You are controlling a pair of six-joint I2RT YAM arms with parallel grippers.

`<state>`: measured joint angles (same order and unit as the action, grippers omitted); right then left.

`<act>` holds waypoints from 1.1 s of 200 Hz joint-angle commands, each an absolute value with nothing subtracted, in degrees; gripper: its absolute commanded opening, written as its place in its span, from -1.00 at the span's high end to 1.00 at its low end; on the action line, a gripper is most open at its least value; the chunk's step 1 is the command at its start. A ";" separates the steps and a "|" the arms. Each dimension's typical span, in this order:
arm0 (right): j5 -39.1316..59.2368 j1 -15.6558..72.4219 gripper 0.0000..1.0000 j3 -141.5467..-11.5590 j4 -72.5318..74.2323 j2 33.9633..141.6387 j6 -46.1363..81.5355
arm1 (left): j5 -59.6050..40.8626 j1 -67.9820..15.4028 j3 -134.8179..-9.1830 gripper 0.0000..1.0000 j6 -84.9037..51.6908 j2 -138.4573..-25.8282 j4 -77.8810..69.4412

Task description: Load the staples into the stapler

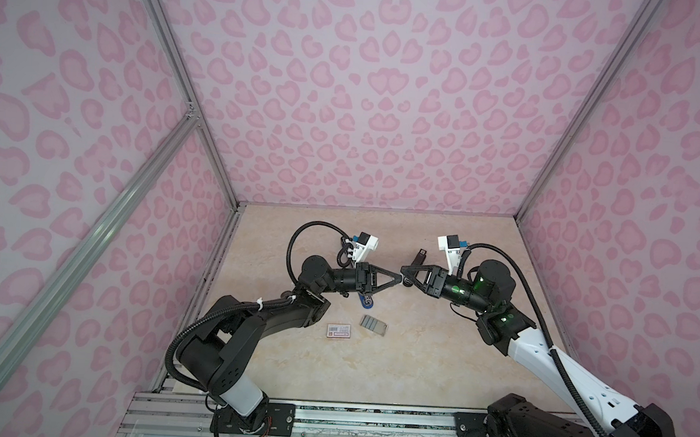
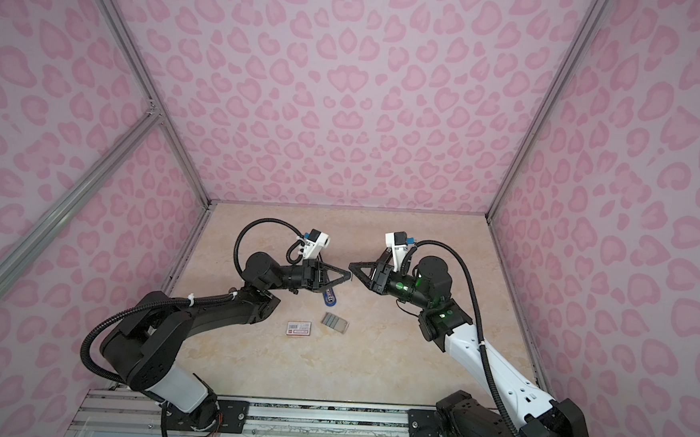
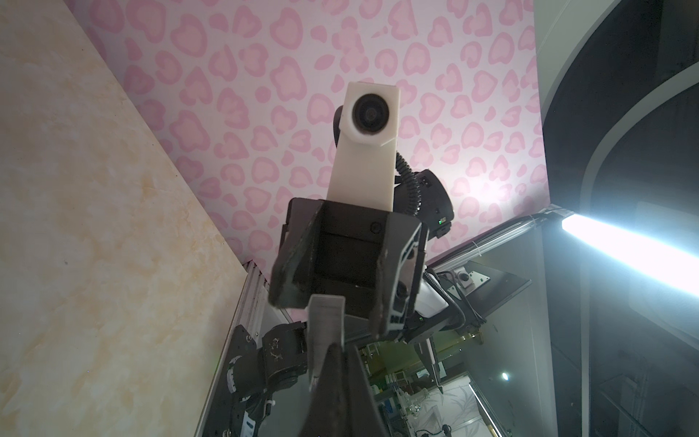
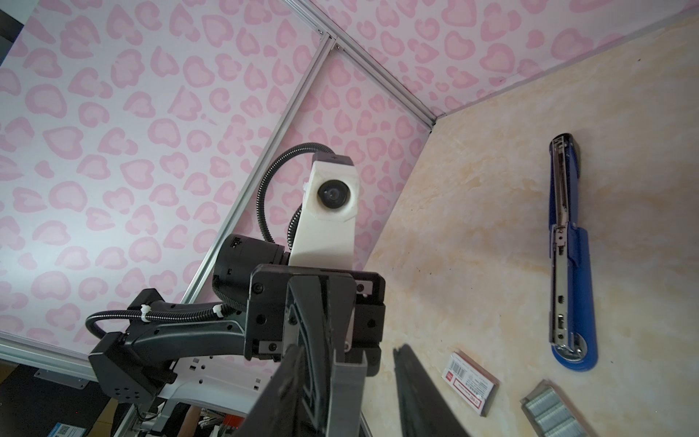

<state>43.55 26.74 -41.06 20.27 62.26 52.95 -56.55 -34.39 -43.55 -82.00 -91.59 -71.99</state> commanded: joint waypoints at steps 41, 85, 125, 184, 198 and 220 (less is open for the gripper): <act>44.65 27.17 0.25 -40.17 23.80 62.66 53.88 | -57.13 -34.37 -43.43 0.93 -82.02 -91.42 -75.25; 45.08 27.54 0.35 -40.13 24.61 62.75 54.32 | -57.04 -34.37 -43.33 0.93 -82.03 -91.53 -75.28; 45.26 27.53 0.42 -40.12 24.78 62.93 54.32 | -56.96 -34.37 -43.36 0.94 -82.08 -91.63 -75.36; 45.26 27.64 0.57 -40.08 25.05 63.10 54.36 | -56.98 -34.37 -43.36 0.93 -82.01 -91.51 -75.28; 45.26 27.54 0.60 -40.08 24.96 63.06 54.32 | -57.02 -34.37 -43.34 0.94 -82.00 -91.56 -75.26; 45.09 27.66 0.64 -40.08 24.92 63.02 54.20 | -57.02 -34.37 -43.25 0.93 -82.00 -91.56 -75.30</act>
<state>44.53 27.49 -40.47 22.83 62.96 54.41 -56.75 -34.46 -43.42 -82.04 -91.59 -72.36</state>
